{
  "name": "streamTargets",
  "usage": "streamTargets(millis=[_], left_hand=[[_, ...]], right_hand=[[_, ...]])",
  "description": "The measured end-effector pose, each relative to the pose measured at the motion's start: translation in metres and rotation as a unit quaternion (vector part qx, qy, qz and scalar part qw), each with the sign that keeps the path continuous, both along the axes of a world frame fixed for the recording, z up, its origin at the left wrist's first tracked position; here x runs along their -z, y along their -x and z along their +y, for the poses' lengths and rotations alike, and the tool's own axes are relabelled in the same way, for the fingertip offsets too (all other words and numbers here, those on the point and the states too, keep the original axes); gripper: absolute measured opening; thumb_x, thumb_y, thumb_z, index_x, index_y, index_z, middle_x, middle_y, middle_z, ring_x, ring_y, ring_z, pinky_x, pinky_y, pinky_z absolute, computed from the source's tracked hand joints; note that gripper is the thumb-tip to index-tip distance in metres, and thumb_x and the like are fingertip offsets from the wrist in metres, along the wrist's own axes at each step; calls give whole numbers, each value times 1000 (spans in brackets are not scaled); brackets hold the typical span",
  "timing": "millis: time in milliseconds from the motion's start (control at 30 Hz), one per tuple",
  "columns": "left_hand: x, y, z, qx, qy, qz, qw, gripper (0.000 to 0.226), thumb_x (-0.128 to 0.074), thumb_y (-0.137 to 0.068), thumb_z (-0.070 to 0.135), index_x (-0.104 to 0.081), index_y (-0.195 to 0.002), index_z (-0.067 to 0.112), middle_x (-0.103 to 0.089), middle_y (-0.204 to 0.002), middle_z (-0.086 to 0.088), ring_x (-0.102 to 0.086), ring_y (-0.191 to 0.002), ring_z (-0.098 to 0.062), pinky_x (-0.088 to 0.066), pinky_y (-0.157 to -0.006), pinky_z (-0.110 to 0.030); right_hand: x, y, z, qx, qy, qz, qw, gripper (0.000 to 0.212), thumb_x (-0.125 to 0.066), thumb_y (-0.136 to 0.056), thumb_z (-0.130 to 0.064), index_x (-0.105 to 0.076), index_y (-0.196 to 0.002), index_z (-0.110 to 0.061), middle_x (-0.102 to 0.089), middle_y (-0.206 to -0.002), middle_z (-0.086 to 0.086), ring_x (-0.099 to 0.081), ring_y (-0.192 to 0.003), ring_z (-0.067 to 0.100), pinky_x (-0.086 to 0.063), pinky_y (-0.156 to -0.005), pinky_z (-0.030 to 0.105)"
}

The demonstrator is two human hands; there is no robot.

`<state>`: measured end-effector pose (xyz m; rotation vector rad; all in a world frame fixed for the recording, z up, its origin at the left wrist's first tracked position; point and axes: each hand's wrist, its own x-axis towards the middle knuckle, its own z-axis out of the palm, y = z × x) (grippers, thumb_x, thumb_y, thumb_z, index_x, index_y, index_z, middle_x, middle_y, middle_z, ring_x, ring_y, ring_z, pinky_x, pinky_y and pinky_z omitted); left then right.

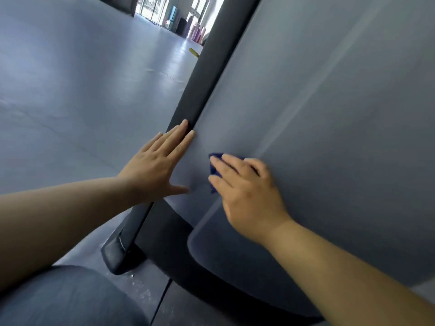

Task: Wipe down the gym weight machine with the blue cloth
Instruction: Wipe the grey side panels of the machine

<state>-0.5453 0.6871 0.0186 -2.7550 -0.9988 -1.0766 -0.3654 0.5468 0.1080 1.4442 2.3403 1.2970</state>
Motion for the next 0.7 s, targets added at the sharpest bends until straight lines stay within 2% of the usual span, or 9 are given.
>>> streamTargets(millis=[67, 133, 200, 300, 367, 467, 567, 633, 700], left_hand=[[-1, -2, -2, -2, -21, 5, 1000, 128, -65, -70, 73, 20, -154, 28, 24, -161, 3, 22, -147, -9, 9, -120, -28], [-8, -4, -7, 5, -50, 22, 999, 121, -57, -71, 75, 16, -155, 27, 22, -162, -1, 22, -148, -11, 10, -120, -28], [-17, -9, -12, 17, -86, 31, 996, 114, -50, -73, 74, 10, -157, 26, 17, -162, -5, 23, -148, -12, 12, -119, -28], [-29, -16, -20, 50, -122, -2, 991, 100, -47, -79, 68, -1, -158, 26, 6, -163, -9, 14, -149, -15, 7, -121, -29], [-38, -20, -25, 68, -130, -27, 989, 92, -48, -83, 64, -6, -157, 28, 1, -164, -9, 2, -150, -19, -1, -122, -34], [-49, -30, -33, 79, -148, -42, 985, 84, -52, -89, 59, -13, -156, 27, -3, -164, -11, -7, -151, -26, -13, -121, -44], [-51, -41, -40, 85, -178, -8, 980, 79, -46, -91, 59, -14, -157, 28, -1, -164, -11, -3, -152, -27, -8, -123, -45], [-49, -45, -43, 77, -191, 23, 978, 82, -47, -90, 62, -12, -157, 30, 1, -164, -10, 1, -152, -28, -3, -123, -45], [-49, -46, -45, 65, -195, 43, 978, 89, -53, -86, 64, -12, -157, 30, 1, -164, -11, 3, -151, -30, -2, -122, -49]], right_hand=[[20, -5, -10, 7, 69, -40, 997, 35, -63, -75, -16, -72, -109, -20, -60, -136, 4, -53, -127, 22, -29, -105, 39], [12, -8, -15, 8, 65, -20, 998, 32, -57, -80, -16, -73, -107, -21, -63, -132, 3, -55, -126, 21, -29, -104, 37], [-12, -10, -19, 5, -13, 42, 999, 34, -48, -87, -13, -73, -109, -20, -63, -133, 2, -54, -126, 21, -28, -102, 38], [-54, -18, -31, 18, -169, 128, 977, 33, -47, -91, -9, -72, -108, -21, -62, -133, -2, -50, -124, 19, -26, -96, 37], [-58, -26, -40, 20, -199, 136, 970, 31, -51, -89, -10, -71, -111, -20, -60, -136, -2, -46, -125, 19, -26, -96, 38], [-21, -39, -55, 34, -95, 117, 988, 41, -50, -89, -21, -64, -127, -20, -50, -147, 0, -42, -134, 20, -26, -104, 42], [14, -52, -69, 39, 47, 48, 997, 49, -41, -89, -17, -60, -134, -22, -47, -149, 0, -36, -138, 19, -18, -113, 38], [9, -58, -73, 12, 46, 71, 996, 48, -42, -91, -11, -61, -133, -21, -51, -146, 2, -40, -136, 19, -19, -114, 36], [-8, -58, -77, 4, -55, 126, 990, 39, -47, -94, -12, -66, -127, -20, -56, -141, 2, -46, -131, 20, -28, -107, 39]])
